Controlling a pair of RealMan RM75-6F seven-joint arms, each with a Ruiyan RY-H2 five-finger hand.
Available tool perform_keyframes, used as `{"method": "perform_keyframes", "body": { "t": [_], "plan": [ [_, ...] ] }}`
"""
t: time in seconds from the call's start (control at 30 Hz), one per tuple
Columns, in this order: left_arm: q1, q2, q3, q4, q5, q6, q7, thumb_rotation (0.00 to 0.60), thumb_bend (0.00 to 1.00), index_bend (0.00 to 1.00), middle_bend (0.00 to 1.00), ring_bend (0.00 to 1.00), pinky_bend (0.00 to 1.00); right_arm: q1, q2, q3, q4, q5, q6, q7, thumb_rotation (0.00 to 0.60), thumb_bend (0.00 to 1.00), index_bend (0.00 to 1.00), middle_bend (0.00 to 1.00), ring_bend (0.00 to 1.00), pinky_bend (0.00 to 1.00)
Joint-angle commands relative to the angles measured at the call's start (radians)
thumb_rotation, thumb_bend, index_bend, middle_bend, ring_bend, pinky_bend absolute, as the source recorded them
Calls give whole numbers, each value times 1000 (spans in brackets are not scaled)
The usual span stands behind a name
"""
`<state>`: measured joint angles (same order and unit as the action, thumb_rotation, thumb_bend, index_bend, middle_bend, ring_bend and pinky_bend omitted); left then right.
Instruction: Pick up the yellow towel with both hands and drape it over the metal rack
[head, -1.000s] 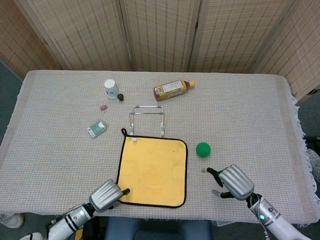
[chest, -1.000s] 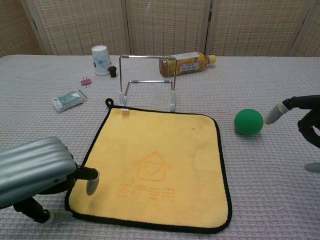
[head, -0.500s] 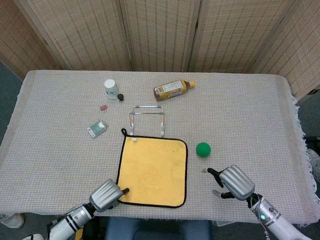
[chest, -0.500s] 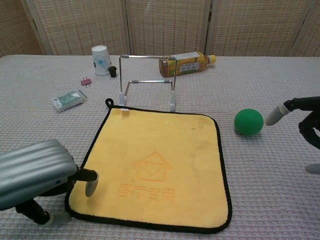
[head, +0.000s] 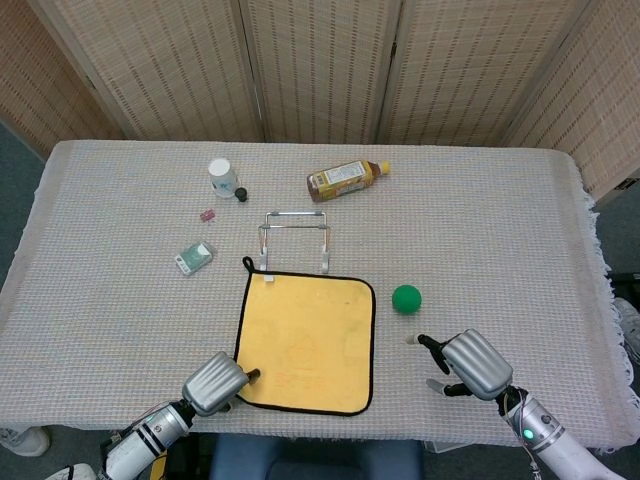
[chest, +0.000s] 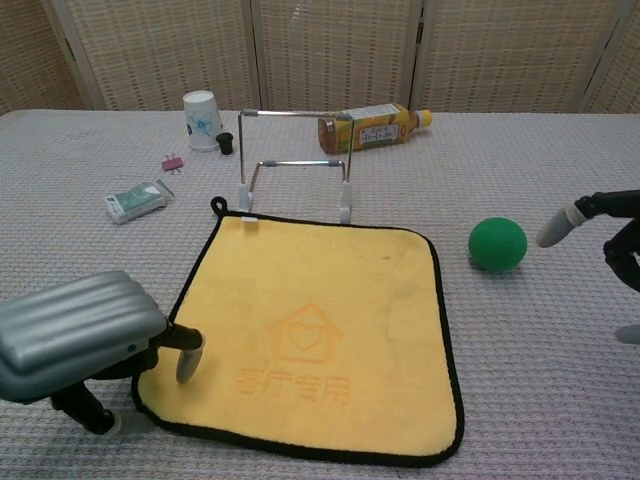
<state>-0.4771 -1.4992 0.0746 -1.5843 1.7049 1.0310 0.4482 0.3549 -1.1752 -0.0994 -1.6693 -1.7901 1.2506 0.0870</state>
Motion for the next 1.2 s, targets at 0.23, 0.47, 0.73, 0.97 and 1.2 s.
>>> {"method": "perform_keyframes", "body": {
  "t": [0.23,0.47,0.73,0.97,1.2],
  "plan": [
    [-9,0,2,-13,-14,3,-19,600,376,518,1000,874,997,-2,0,-4,9,-2,10,9,600,226,256,739,834,820],
    [-15,-13,2,-3,-14,13,-28,600,441,584,1000,884,999,2,-6,-9,9,-27,25,11,600,226,263,739,835,820],
    [-26,-28,0,7,-19,13,-37,600,456,610,1000,887,1000,44,-46,-18,12,-106,-3,-28,600,245,321,776,869,850],
    [-26,-25,5,2,-27,18,-30,600,455,609,1000,887,1000,100,-137,-16,37,-154,-75,-93,600,187,395,878,964,968],
    [-22,-24,13,3,-30,27,-28,600,455,608,1000,887,1000,153,-222,-14,83,-140,-180,-145,600,171,423,896,982,986]
  ]
}}
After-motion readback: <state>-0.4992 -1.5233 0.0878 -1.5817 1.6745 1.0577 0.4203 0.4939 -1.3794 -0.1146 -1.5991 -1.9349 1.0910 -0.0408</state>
